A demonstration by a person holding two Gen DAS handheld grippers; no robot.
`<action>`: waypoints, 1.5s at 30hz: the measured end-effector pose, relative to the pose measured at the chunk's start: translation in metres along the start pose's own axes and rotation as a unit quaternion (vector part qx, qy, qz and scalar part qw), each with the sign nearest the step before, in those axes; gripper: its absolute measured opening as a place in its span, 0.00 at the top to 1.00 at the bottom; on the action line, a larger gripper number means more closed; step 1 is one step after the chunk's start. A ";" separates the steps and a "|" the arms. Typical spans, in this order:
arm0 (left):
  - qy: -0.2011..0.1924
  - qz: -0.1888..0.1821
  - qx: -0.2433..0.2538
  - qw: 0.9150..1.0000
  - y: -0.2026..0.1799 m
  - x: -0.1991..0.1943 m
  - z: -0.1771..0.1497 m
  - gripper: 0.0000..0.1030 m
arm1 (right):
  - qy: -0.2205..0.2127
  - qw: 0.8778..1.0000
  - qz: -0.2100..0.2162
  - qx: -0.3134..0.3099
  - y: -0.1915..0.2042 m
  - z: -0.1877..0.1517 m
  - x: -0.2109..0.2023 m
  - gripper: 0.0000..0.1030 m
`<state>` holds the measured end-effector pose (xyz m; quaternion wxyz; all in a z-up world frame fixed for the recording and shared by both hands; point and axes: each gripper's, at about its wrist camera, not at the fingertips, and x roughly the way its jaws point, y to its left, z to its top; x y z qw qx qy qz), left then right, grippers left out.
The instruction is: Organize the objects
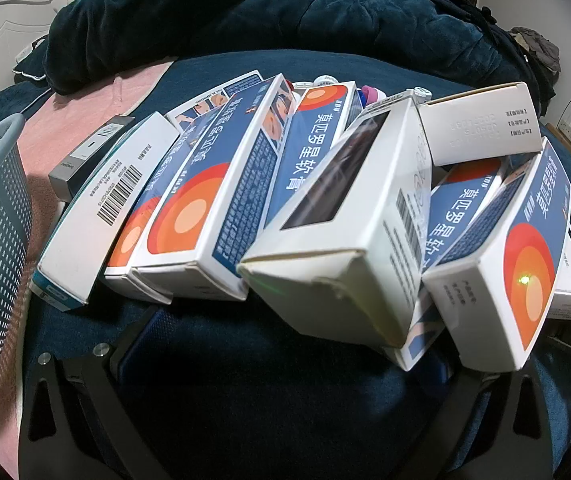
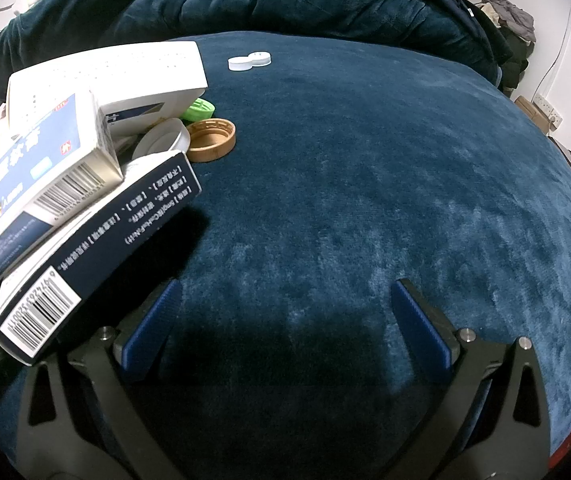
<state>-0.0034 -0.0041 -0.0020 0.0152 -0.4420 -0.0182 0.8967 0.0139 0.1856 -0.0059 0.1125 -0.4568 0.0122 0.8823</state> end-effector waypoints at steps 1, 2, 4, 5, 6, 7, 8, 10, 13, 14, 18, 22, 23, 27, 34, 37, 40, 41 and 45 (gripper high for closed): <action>0.000 0.000 0.000 1.000 0.000 0.000 0.000 0.00 | 0.000 1.000 0.000 0.000 0.000 0.000 0.000 0.00; 0.000 0.000 0.000 1.000 0.000 0.000 0.000 0.00 | 0.000 1.000 0.000 0.000 0.000 0.000 0.000 0.00; 0.000 0.000 0.000 1.000 0.000 0.000 0.000 0.00 | 0.000 1.000 0.000 0.000 0.000 0.000 0.000 0.00; 0.000 0.000 0.000 1.000 0.000 0.000 0.000 0.00 | 0.000 1.000 0.000 0.000 0.000 0.000 0.000 0.00; 0.000 0.000 0.000 1.000 0.000 0.000 0.000 0.00 | 0.000 1.000 0.000 0.000 0.000 0.000 0.000 0.00; 0.000 0.000 0.000 1.000 -0.001 0.000 0.000 0.00 | 0.000 1.000 0.000 0.000 0.000 0.000 0.000 0.00; 0.000 0.000 0.000 1.000 -0.001 0.000 0.000 0.00 | 0.000 1.000 0.000 0.000 0.000 0.000 0.000 0.00; 0.000 0.000 0.000 1.000 -0.001 0.000 0.000 0.00 | 0.000 1.000 0.000 0.000 0.000 0.000 0.000 0.00; 0.001 0.002 0.003 1.000 0.005 -0.001 -0.003 0.00 | 0.000 1.000 0.000 0.000 0.000 0.000 0.000 0.00; 0.001 0.001 0.001 1.000 0.004 -0.001 -0.002 0.00 | 0.000 1.000 0.000 0.000 0.000 0.000 0.000 0.00; 0.000 0.006 0.005 1.000 -0.009 0.007 -0.006 0.00 | 0.000 1.000 0.000 0.000 0.000 0.000 0.000 0.00; -0.002 0.012 0.006 1.000 -0.026 0.010 -0.001 0.00 | 0.001 1.000 -0.004 -0.002 0.001 0.000 0.001 0.00; -0.001 0.015 0.008 1.000 -0.025 0.010 -0.001 0.00 | 0.001 1.000 -0.005 -0.004 0.002 0.002 0.002 0.00; 0.009 0.016 0.003 1.000 -0.016 0.009 0.003 0.00 | 0.003 1.000 -0.007 -0.005 0.001 0.003 0.003 0.00; 0.090 0.034 0.003 0.995 -0.023 -0.001 0.013 0.00 | 0.093 0.994 0.048 -0.030 -0.009 0.021 0.003 0.00; 0.102 0.041 0.027 0.994 -0.031 -0.023 0.012 0.00 | 0.116 0.988 0.091 -0.036 -0.020 0.021 -0.013 0.00; 0.089 0.031 0.052 0.994 -0.036 -0.051 0.019 0.00 | 0.110 0.987 0.112 -0.038 -0.038 0.022 -0.041 0.00; 0.081 0.024 0.050 0.995 -0.035 -0.062 0.023 0.00 | 0.103 0.988 0.113 -0.034 -0.044 0.023 -0.049 0.00; 0.074 -0.005 0.020 0.997 -0.021 -0.093 0.062 0.00 | 0.093 0.987 0.131 0.008 -0.047 0.057 -0.084 0.00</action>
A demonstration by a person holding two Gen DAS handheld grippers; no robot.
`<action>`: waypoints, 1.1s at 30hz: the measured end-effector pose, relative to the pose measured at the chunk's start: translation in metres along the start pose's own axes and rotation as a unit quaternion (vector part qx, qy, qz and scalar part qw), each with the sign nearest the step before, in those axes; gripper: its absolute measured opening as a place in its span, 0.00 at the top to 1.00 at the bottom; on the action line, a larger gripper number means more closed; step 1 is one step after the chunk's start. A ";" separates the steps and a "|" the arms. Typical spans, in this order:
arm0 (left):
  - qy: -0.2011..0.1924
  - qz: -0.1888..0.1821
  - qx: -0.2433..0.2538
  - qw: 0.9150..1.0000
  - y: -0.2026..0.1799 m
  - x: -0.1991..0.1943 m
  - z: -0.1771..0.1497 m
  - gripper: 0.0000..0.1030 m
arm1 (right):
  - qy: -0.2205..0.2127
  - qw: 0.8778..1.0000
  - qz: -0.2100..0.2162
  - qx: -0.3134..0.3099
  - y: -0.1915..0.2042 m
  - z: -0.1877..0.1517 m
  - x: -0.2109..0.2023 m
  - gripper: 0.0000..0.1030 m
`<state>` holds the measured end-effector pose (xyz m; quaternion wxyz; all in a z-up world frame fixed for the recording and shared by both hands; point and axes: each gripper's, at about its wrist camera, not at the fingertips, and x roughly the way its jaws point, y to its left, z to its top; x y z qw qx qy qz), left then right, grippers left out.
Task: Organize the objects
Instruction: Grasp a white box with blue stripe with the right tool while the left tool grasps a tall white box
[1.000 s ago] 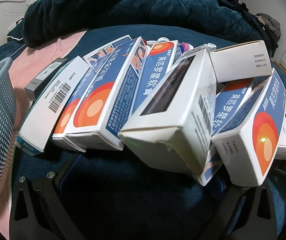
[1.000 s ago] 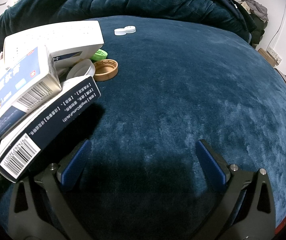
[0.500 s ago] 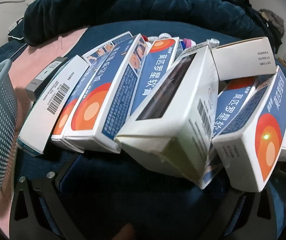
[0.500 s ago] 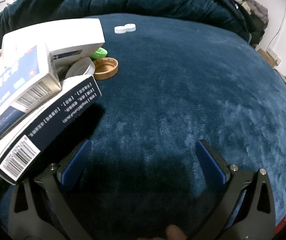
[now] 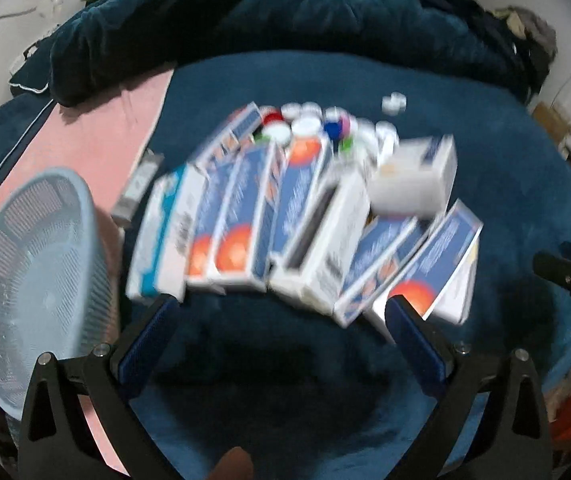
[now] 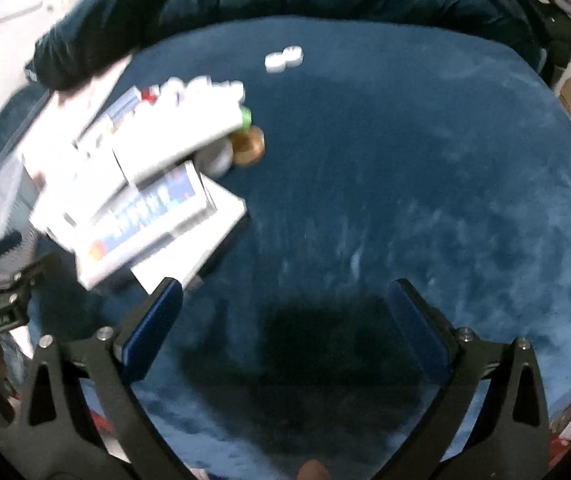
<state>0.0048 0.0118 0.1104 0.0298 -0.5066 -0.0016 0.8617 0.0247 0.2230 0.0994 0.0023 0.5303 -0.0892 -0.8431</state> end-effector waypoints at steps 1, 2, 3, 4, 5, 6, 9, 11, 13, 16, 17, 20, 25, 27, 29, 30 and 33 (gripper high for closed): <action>0.004 -0.001 -0.001 1.000 0.002 -0.003 0.011 0.00 | 0.002 1.000 0.006 0.011 0.003 0.011 -0.004 0.00; 0.007 -0.004 0.001 1.000 0.004 -0.007 0.020 0.00 | 0.003 1.000 0.012 0.024 0.012 0.019 -0.010 0.00; 0.017 -0.002 0.008 1.000 0.005 -0.009 0.036 0.00 | 0.005 0.999 0.022 0.037 0.020 0.034 -0.014 0.00; 0.026 0.002 0.012 1.000 0.012 -0.007 0.046 0.00 | 0.010 0.998 0.031 0.049 0.031 0.048 -0.016 0.00; 0.036 0.004 0.015 0.999 0.017 -0.004 0.057 0.00 | 0.017 0.997 0.036 0.059 0.039 0.058 -0.015 0.00; 0.036 0.006 0.014 0.999 0.021 -0.001 0.065 0.00 | 0.029 0.996 0.039 0.070 0.052 0.070 -0.011 0.00; 0.026 0.021 -0.012 0.999 0.035 0.010 0.068 0.00 | 0.043 0.994 0.018 0.096 0.073 0.092 0.011 0.00; 0.035 0.016 -0.024 0.999 0.040 0.019 0.070 0.00 | 0.056 0.990 -0.002 0.126 0.076 0.097 0.027 0.00; 0.019 0.022 -0.016 0.999 0.039 0.021 0.076 0.00 | 0.079 0.985 -0.029 0.154 0.074 0.096 0.044 0.01; -0.013 0.038 0.012 0.999 0.033 0.021 0.081 0.00 | 0.104 0.980 -0.067 0.157 0.076 0.096 0.064 0.01; -0.015 0.037 0.016 0.999 0.032 0.024 0.080 0.00 | 0.110 0.978 -0.077 0.158 0.076 0.097 0.069 0.01; 0.006 0.017 0.039 0.999 0.023 0.038 0.078 0.00 | 0.114 0.977 -0.090 0.158 0.079 0.102 0.084 0.01; 0.045 -0.007 0.080 0.996 0.004 0.062 0.073 0.00 | 0.151 0.974 -0.048 0.162 0.072 0.097 0.104 0.24; 0.060 -0.031 0.076 0.995 -0.002 0.070 0.073 0.01 | 0.164 0.969 -0.002 0.186 0.061 0.093 0.104 0.39; 0.069 -0.059 0.074 0.993 -0.008 0.075 0.073 0.01 | 0.156 0.966 0.030 0.204 0.049 0.091 0.096 0.50; 0.073 -0.070 0.074 0.992 -0.010 0.077 0.073 0.01 | 0.146 0.966 0.051 0.209 0.043 0.091 0.089 0.53; 0.093 -0.078 0.078 0.989 -0.020 0.088 0.072 0.03 | 0.124 0.966 0.079 0.213 0.032 0.091 0.070 0.60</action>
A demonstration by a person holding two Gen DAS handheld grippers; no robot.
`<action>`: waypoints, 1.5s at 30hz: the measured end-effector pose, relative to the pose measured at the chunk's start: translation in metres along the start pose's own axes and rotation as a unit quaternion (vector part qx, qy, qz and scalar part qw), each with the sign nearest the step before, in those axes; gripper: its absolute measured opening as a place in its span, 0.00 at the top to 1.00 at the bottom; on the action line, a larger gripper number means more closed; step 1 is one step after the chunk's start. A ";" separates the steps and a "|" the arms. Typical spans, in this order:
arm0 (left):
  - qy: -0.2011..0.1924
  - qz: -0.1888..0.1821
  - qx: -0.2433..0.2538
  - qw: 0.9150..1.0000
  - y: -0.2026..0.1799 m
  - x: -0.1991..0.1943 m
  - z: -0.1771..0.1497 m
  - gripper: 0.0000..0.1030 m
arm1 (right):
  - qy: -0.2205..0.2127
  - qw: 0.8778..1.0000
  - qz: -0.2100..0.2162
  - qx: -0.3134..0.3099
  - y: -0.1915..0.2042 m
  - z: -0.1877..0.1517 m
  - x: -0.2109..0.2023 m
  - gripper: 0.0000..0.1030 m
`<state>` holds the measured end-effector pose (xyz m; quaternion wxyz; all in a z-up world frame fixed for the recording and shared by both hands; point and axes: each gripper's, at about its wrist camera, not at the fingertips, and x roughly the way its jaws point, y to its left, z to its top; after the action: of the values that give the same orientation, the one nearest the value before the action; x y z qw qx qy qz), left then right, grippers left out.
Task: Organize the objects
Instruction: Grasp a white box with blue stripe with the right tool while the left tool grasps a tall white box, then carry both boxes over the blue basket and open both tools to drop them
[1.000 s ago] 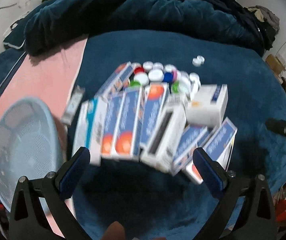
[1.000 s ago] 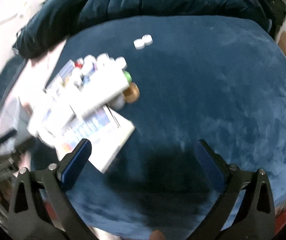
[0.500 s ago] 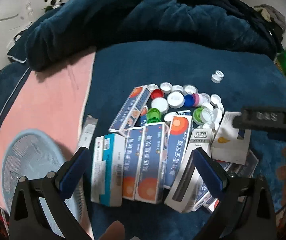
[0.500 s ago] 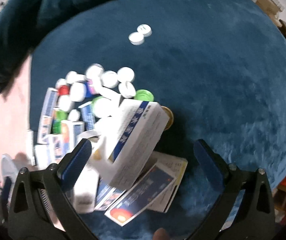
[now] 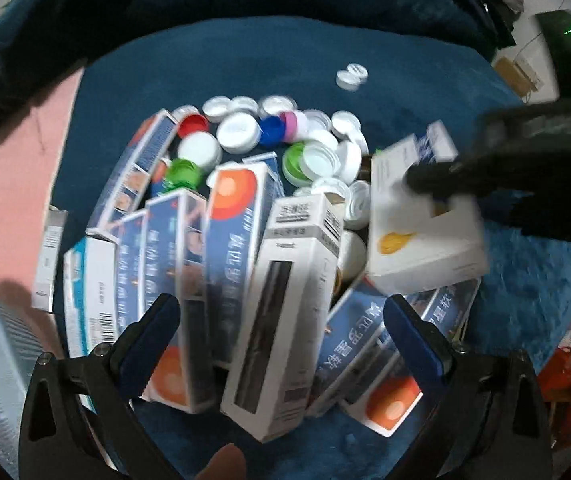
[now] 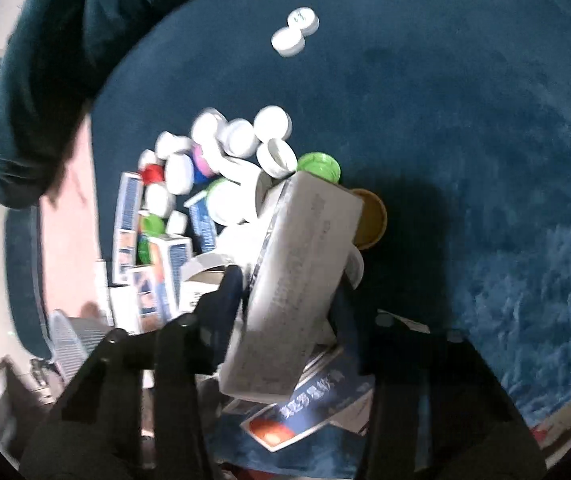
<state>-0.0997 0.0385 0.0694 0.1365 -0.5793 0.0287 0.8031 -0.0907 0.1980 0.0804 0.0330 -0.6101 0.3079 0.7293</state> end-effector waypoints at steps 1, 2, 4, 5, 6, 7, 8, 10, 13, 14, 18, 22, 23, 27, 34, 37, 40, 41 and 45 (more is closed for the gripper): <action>0.004 0.007 0.000 1.000 -0.001 0.003 -0.001 0.03 | -0.007 1.000 0.006 -0.003 -0.002 0.000 -0.008 0.61; 0.004 0.016 0.001 1.000 -0.002 0.005 0.000 0.05 | -0.013 1.000 0.009 -0.007 -0.005 0.000 -0.013 0.61; -0.001 0.039 0.006 0.999 -0.003 0.005 0.000 0.17 | -0.024 1.000 0.012 -0.017 -0.005 0.001 -0.024 0.61; -0.006 0.054 0.009 0.998 -0.004 0.002 0.001 0.34 | -0.028 0.999 0.013 -0.019 -0.006 -0.001 -0.029 0.61; -0.006 0.049 0.012 0.999 -0.005 0.001 0.002 0.57 | -0.032 0.999 0.015 -0.022 -0.007 -0.001 -0.035 0.61; 0.000 0.037 0.010 0.999 -0.004 0.000 0.002 0.64 | -0.035 0.999 0.015 -0.025 -0.007 -0.001 -0.039 0.61; 0.003 0.031 0.008 0.999 -0.003 0.000 0.002 0.66 | -0.038 0.999 0.017 -0.027 -0.008 -0.001 -0.046 0.61; 0.004 0.032 0.014 0.999 -0.004 0.000 0.001 0.68 | -0.045 0.998 0.017 -0.031 -0.004 -0.003 -0.051 0.61; 0.017 0.027 0.016 0.999 -0.004 0.000 -0.001 0.66 | -0.050 0.998 0.012 -0.035 -0.002 -0.009 -0.052 0.61; 0.023 0.029 0.018 0.999 -0.004 0.001 -0.002 0.60 | -0.049 0.998 0.011 -0.037 -0.002 -0.010 -0.053 0.61; 0.045 0.027 0.023 0.998 -0.008 0.016 -0.011 0.54 | -0.042 0.998 0.009 -0.049 0.003 -0.019 -0.053 0.61; 0.020 0.002 0.010 1.000 -0.004 -0.001 -0.011 0.59 | -0.043 0.997 0.010 -0.063 0.012 -0.026 -0.055 0.61; 0.011 -0.002 0.005 1.000 -0.002 -0.007 -0.011 0.59 | -0.044 0.997 0.010 -0.067 0.014 -0.028 -0.056 0.61; -0.022 -0.015 -0.026 0.999 0.012 -0.035 -0.010 0.59 | -0.048 0.995 0.011 -0.082 0.026 -0.034 -0.059 0.61; -0.068 0.016 -0.084 0.994 0.061 -0.095 -0.004 0.59 | -0.054 0.993 0.023 -0.104 0.050 -0.047 -0.064 0.61; -0.084 0.032 -0.124 0.988 0.090 -0.120 -0.017 0.59 | -0.048 0.991 0.034 -0.118 0.068 -0.057 -0.059 0.61; -0.095 0.048 -0.171 0.979 0.126 -0.141 -0.040 0.58 | -0.040 0.988 0.050 -0.139 0.092 -0.068 -0.050 0.61; -0.096 0.054 -0.186 0.976 0.139 -0.144 -0.046 0.58 | -0.035 0.986 0.056 -0.150 0.104 -0.073 -0.046 0.61; -0.093 0.081 -0.256 0.959 0.194 -0.152 -0.080 0.58 | -0.015 0.978 0.086 -0.189 0.144 -0.097 -0.026 0.61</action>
<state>-0.0304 -0.1930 0.1642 -0.0801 -0.5136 -0.1439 0.8421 -0.0611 0.0430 0.1569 -0.1410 -0.5656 0.2151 0.7835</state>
